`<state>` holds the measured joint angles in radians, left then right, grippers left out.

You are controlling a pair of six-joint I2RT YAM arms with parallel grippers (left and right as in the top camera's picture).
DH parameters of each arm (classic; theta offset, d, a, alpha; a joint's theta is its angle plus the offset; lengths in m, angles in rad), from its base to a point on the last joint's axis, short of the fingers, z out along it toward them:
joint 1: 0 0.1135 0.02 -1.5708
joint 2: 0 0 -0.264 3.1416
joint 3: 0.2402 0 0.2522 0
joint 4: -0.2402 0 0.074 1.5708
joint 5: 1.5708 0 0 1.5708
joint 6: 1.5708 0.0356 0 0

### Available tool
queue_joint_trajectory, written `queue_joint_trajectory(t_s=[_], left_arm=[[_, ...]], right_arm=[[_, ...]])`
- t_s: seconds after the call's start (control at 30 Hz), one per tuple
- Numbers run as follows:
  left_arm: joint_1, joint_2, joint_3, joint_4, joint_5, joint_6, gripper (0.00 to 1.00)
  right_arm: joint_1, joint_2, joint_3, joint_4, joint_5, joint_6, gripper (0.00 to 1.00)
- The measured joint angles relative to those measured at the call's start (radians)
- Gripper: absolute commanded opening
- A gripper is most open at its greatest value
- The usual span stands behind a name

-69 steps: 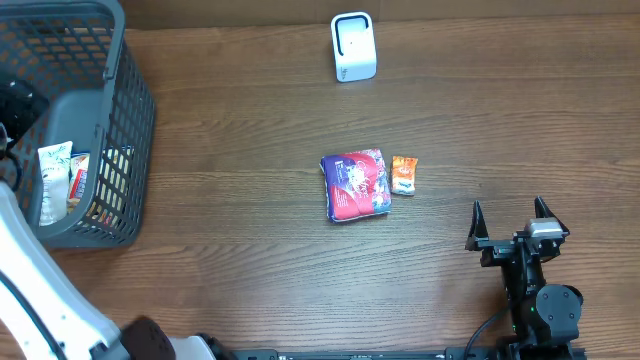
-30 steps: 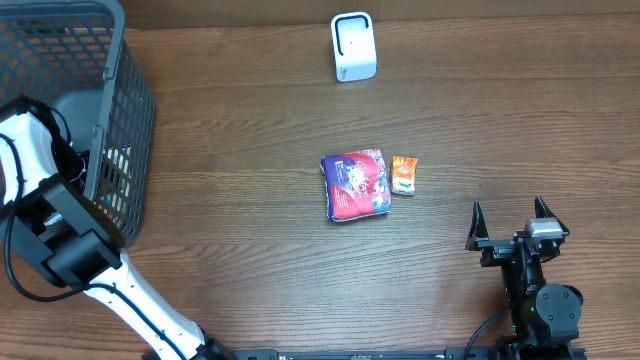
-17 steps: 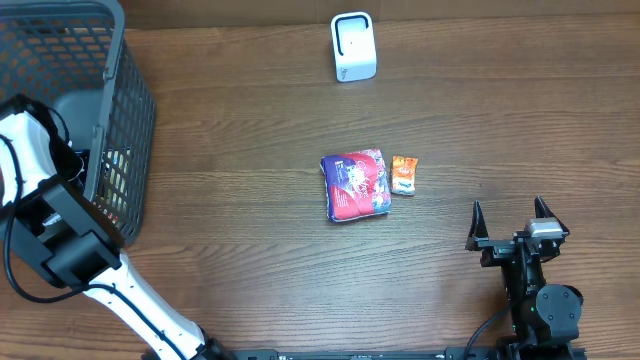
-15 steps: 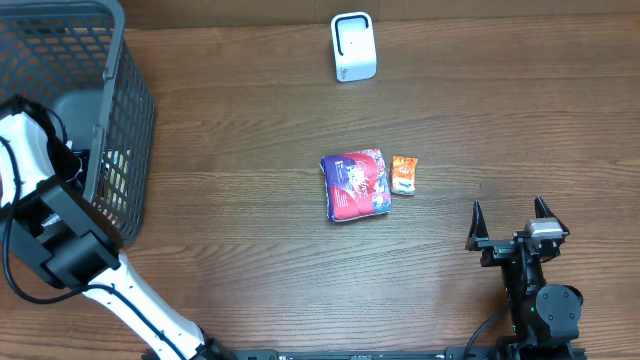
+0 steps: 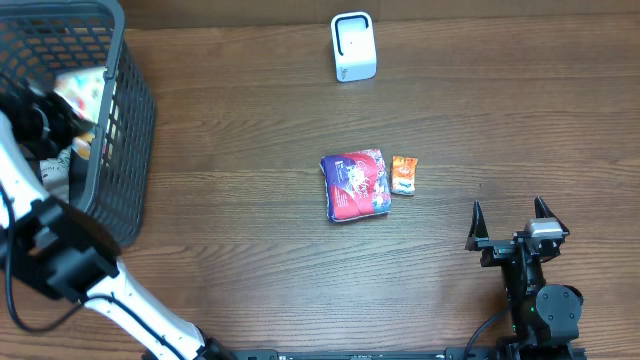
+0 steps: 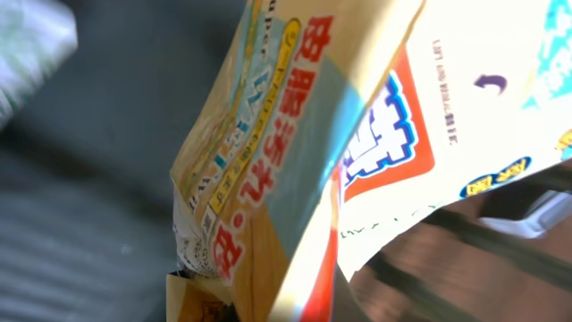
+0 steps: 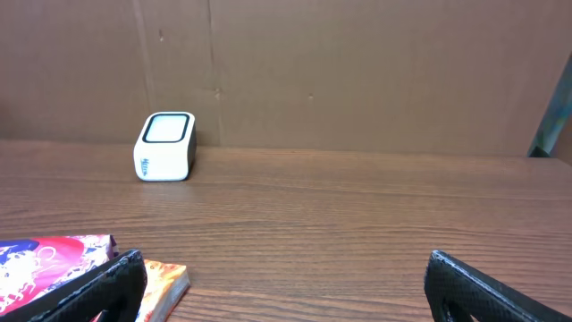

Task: Scan the item barcode
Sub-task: 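Grasp the yellow wipes bag in the basket with the left gripper, then lift the yellow bag out and lower it beside the purple pack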

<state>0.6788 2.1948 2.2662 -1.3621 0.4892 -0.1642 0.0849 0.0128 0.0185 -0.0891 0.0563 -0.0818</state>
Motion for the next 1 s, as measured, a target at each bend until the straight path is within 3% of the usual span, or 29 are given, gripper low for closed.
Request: queue_joint_trajectory(t_s=[0.3, 0.53, 0.7, 1.0], left_arm=[[0.018, -0.381, 0.027, 0.082, 0.103, -0.003, 0.04], [-0.010, -0.572, 0.040, -0.004, 0.218, -0.015, 0.04], [-0.148, -0.592, 0.042, -0.138, 0.237, 0.005, 0.04], [-0.479, -0.586, -0.101, -0.141, 0.098, 0.030, 0.04]], right_arm=[[0.000, 0.000, 0.000, 0.000, 0.000, 0.000, 1.00], [0.000, 0.000, 0.000, 0.001, 0.000, 0.000, 1.00], [0.000, 0.000, 0.000, 0.000, 0.000, 0.000, 1.00], [0.000, 0.000, 0.000, 0.000, 0.000, 0.000, 1.00]])
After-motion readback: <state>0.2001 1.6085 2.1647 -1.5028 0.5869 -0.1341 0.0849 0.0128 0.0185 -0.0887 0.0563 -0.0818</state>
